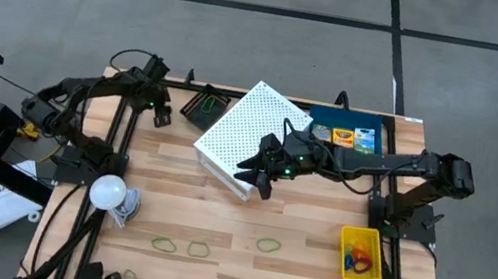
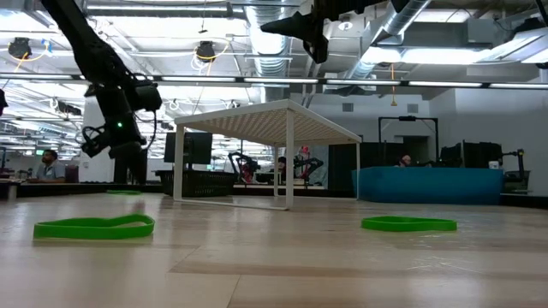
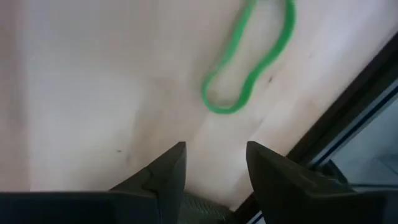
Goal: Pick & Place Office Desk Supplies
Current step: Put the green rubber band into the black bin
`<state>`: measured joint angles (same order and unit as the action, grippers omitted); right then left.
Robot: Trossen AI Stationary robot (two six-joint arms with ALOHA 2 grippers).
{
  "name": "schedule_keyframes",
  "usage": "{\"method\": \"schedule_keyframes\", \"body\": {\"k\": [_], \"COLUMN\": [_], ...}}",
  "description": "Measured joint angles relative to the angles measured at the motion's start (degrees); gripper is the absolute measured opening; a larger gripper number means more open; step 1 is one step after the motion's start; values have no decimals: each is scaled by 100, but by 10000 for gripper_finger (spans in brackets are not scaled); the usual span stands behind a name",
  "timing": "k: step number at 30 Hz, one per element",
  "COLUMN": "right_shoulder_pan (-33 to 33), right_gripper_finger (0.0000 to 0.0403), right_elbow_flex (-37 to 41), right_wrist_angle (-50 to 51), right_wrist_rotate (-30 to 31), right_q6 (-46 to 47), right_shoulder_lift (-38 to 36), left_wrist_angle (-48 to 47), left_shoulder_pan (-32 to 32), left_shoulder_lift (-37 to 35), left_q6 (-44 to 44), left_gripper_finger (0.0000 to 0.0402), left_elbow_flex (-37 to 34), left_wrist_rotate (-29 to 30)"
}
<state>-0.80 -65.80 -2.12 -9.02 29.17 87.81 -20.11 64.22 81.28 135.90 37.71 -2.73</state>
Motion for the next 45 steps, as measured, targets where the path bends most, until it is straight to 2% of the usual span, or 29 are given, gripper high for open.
{"method": "schedule_keyframes", "body": {"k": [6, 20, 28, 38, 45], "right_shoulder_pan": [-12, 3, -48, -47, -36], "right_gripper_finger": [193, 193, 193, 193, 193], "right_elbow_flex": [0, 0, 0, 0, 0], "right_wrist_angle": [-42, 41, 51, 193, 324], "right_wrist_rotate": [-10, -166, -164, -164, -164], "right_q6": [-46, 133, 107, 85, 83], "right_shoulder_lift": [0, 0, 0, 0, 0], "left_wrist_angle": [-912, -504, -410, -402, -359], "left_shoulder_pan": [49, 221, 110, 62, 60], "left_shoulder_lift": [-220, 315, 555, 563, 570], "left_q6": [-16, -21, 0, 107, 85], "left_gripper_finger": [166, 171, 170, 141, 78], "left_elbow_flex": [0, 2, 46, 31, 20], "left_wrist_rotate": [228, 128, -62, -23, -27]}}
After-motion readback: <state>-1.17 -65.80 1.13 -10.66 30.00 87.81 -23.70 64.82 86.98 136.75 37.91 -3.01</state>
